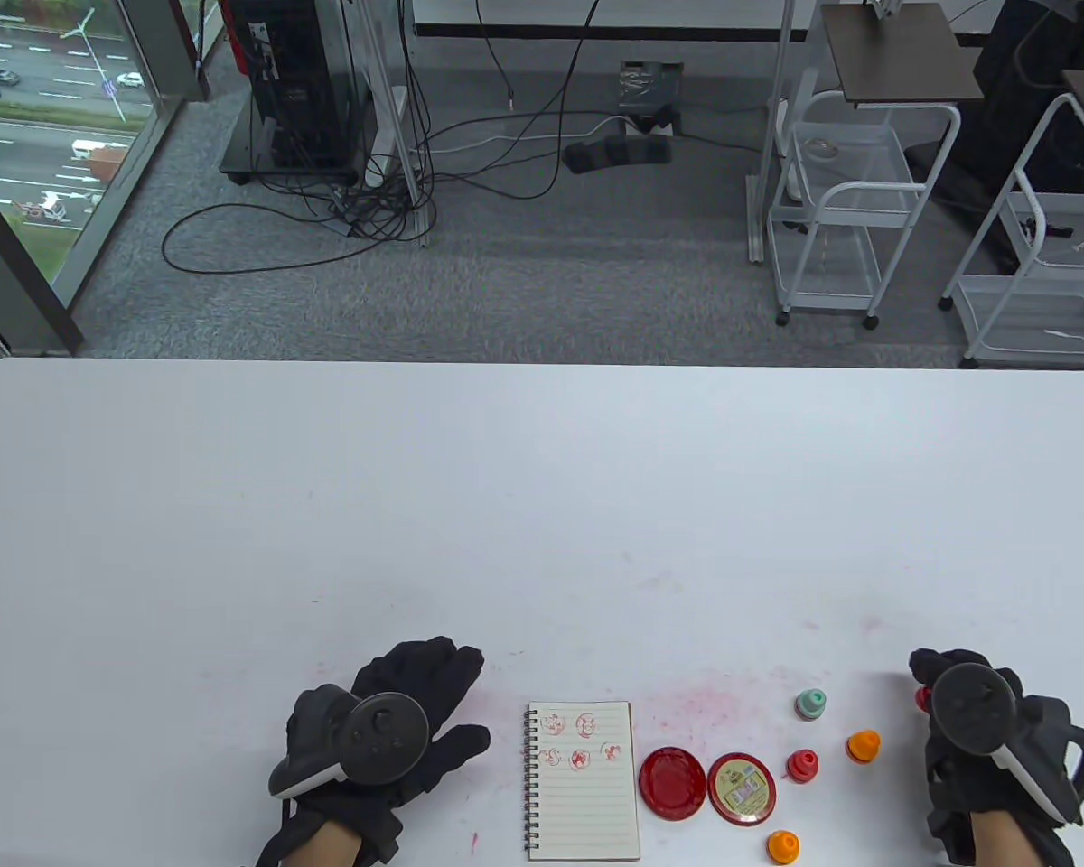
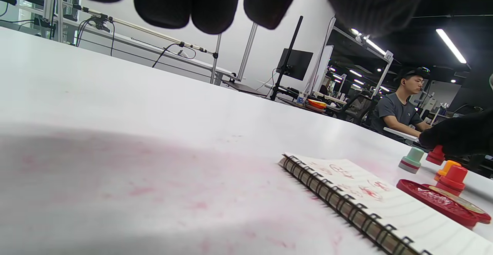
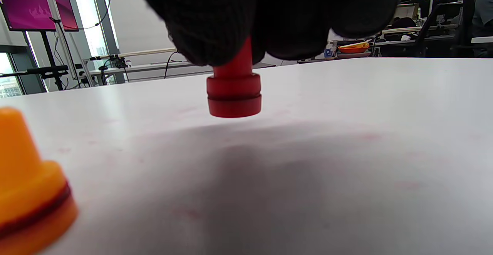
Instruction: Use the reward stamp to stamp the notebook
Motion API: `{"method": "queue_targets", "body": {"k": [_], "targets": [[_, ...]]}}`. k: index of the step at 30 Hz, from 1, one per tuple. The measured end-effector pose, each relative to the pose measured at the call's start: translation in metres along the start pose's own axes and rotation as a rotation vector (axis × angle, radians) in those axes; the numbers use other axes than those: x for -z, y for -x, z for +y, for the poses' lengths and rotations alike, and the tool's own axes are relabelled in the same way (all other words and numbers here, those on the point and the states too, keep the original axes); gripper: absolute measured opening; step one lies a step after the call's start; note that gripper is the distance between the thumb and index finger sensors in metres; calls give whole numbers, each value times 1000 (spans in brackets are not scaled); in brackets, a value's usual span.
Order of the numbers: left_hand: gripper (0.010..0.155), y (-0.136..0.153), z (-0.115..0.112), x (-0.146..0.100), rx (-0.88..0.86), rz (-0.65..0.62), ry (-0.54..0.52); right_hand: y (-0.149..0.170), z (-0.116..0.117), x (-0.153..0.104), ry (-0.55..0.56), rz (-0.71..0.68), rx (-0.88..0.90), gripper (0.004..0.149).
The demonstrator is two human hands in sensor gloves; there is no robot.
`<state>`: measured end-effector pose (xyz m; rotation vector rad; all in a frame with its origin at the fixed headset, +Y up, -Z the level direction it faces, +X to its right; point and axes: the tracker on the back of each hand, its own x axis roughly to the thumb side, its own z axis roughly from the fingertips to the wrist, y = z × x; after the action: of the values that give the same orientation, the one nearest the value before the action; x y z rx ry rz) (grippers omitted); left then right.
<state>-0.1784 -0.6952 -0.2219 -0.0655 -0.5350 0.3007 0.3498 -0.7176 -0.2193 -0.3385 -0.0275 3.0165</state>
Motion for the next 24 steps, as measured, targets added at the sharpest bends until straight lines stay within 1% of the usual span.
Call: {"method": "queue_targets", "body": {"k": [4, 8, 10, 14, 18, 22, 24], "targets": [[80, 2, 3, -3, -7, 15, -8, 0, 3, 1, -46, 17, -14, 48], [80, 4, 4, -3, -5, 26, -10, -2, -10, -2, 11, 8, 29, 51], [80, 2, 2, -2, -4, 23, 3, -6, -14, -4, 35, -18, 29, 51], [79, 2, 1, 0, 11, 28, 11, -15, -17, -6, 42, -64, 35, 53], [81, 6, 1, -3, 7, 57, -8, -29, -23, -11, 49, -126, 55, 58], [86, 8, 1, -4, -2, 92, 55, -54, -38, -27, 58, -203, 24, 64], [88, 8, 1, -5, 17, 104, 61, -68, -44, -36, 63, -246, 38, 67]]}}
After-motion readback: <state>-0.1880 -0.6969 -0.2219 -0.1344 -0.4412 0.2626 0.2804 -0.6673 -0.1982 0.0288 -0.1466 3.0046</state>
